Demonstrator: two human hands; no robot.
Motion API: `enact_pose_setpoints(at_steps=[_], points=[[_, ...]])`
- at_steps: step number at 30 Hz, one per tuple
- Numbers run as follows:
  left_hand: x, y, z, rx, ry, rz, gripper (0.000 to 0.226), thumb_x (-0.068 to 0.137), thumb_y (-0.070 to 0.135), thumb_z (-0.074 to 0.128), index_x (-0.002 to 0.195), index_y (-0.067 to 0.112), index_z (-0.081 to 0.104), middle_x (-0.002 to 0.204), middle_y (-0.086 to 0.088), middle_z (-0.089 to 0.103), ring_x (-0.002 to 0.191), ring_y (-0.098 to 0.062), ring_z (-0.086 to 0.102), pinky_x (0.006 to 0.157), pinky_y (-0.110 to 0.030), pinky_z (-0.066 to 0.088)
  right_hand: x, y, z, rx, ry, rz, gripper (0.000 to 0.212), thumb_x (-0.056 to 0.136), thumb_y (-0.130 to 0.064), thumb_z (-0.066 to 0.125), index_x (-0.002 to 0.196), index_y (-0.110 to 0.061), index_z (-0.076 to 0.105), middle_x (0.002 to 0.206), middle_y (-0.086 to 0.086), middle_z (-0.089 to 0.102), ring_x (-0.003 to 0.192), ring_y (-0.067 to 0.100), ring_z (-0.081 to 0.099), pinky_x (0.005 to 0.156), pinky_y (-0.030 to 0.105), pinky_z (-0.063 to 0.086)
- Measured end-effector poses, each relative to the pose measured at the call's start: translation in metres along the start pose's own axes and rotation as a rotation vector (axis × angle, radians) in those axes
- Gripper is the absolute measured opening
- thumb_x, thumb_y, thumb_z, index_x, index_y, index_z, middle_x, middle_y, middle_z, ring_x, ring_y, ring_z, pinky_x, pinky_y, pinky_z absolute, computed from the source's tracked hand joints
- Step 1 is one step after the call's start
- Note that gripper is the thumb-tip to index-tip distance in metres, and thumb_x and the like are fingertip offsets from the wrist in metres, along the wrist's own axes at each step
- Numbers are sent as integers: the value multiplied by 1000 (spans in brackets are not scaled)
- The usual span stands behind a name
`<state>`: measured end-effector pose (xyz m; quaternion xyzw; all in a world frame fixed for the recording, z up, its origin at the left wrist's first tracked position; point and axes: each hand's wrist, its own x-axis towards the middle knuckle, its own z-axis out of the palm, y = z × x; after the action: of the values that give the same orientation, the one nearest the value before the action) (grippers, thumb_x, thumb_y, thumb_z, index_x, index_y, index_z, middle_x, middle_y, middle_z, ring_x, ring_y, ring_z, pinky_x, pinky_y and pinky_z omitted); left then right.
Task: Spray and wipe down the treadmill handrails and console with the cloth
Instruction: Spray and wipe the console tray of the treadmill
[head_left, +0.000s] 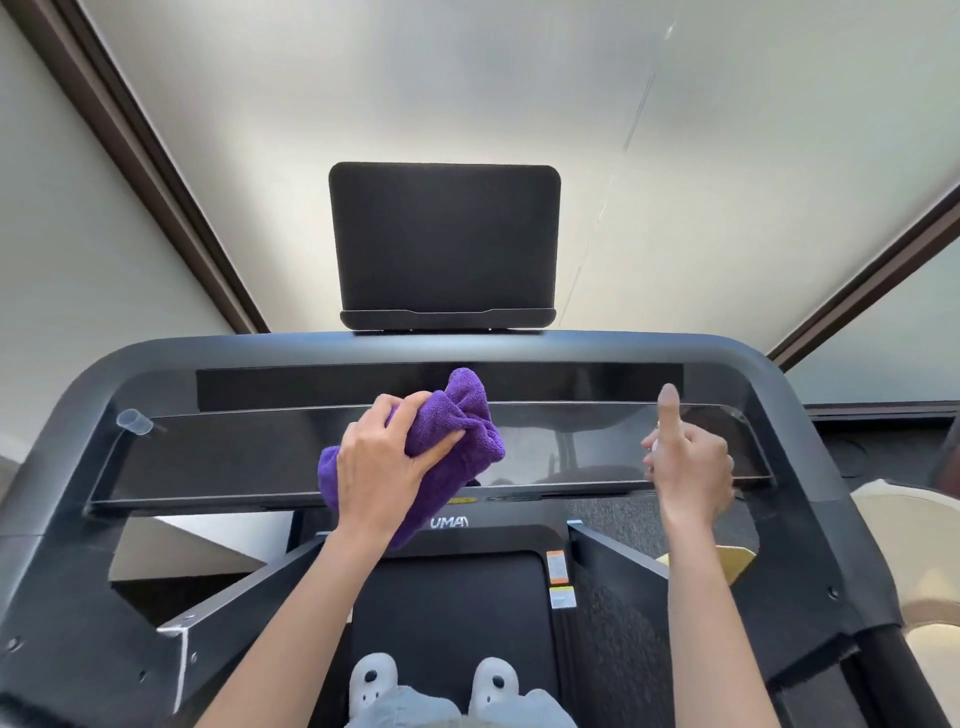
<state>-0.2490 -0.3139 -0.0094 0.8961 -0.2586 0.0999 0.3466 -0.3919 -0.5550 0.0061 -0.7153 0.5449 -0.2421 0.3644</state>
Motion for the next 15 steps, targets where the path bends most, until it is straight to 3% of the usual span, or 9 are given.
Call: enact_pose_setpoints(at_steps=[7,10,12,15], points=[[26,-77,-62,162,-5,186,55,85,64,47,123,29,64,99,2,60,80,-22,55,77,-34,38,-61,-44,65,24,-153,-26,72,100,-69,42,60,-15,67,62,-1,66,75,29,66,71,35,35],[37,-118,-74,278,-82,281,56,88,63,41,133,32,55,109,-1,60,90,-25,56,84,-35,33,-84,-68,95,25,-208,-53,76,92,-78,41,60,-14,66,60,-2,66,74,30,67,73,36,38],[40,-139,-72,357,-153,280,62,88,62,37,142,32,42,128,-5,57,109,-32,54,98,-41,31,-98,-80,111,13,-208,-76,85,78,-87,30,60,-13,66,61,-2,67,74,31,67,75,37,42],[27,-152,-61,441,-282,208,73,88,67,30,152,32,23,157,-7,29,142,-39,25,116,-58,10,-113,-89,127,16,-206,-105,90,68,-90,22,61,-11,65,59,-1,66,71,31,67,73,37,43]])
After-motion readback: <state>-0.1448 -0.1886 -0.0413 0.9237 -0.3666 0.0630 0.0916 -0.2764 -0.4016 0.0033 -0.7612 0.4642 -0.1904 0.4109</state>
